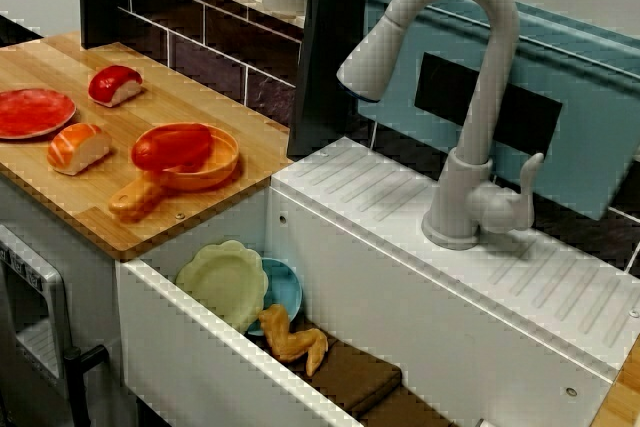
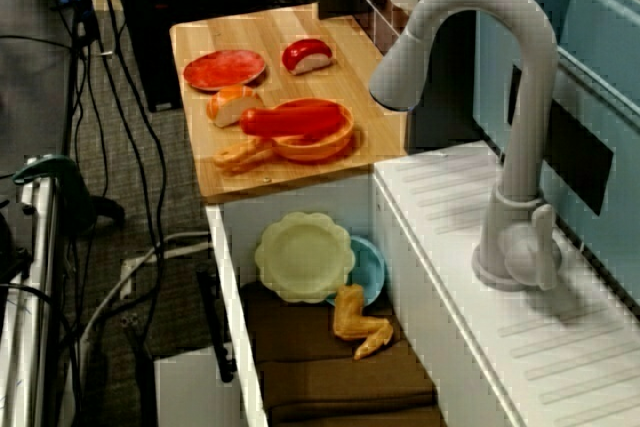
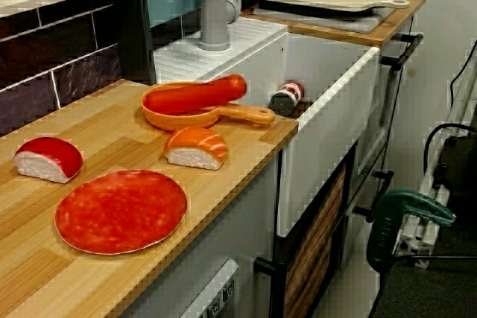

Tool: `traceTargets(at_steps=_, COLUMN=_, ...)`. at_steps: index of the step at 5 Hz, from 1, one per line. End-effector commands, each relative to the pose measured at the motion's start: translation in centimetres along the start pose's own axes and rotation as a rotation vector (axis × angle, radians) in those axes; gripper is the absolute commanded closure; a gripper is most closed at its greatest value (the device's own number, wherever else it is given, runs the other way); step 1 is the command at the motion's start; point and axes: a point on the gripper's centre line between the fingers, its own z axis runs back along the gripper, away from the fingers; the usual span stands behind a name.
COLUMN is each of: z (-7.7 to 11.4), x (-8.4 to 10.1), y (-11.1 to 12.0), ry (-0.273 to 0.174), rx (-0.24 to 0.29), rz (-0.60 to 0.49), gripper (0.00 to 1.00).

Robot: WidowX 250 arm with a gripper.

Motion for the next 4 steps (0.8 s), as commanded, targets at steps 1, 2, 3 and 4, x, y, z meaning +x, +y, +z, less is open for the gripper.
traceTargets(at_steps=1, z=0.0, x=0.0, y=0.0, ry=0.000, rx=0.000, rz=0.000, gripper=0.00)
traceTargets(at_steps=2, z=-4.7, x=0.6, y=2.3, ry=-0.028, rx=0.057, rz=-0.021, gripper=0.00)
traceTargets(at_steps=3, z=-7.9, x=0.9, y=4.6, ry=-0.062, rx=0.123, rz=0.047, gripper=0.00)
traceTargets(at_steps=4, z=-10.0, x=1.4, y=8.1, ry=-0.105, rx=0.170, rz=0.132, gripper=0.00)
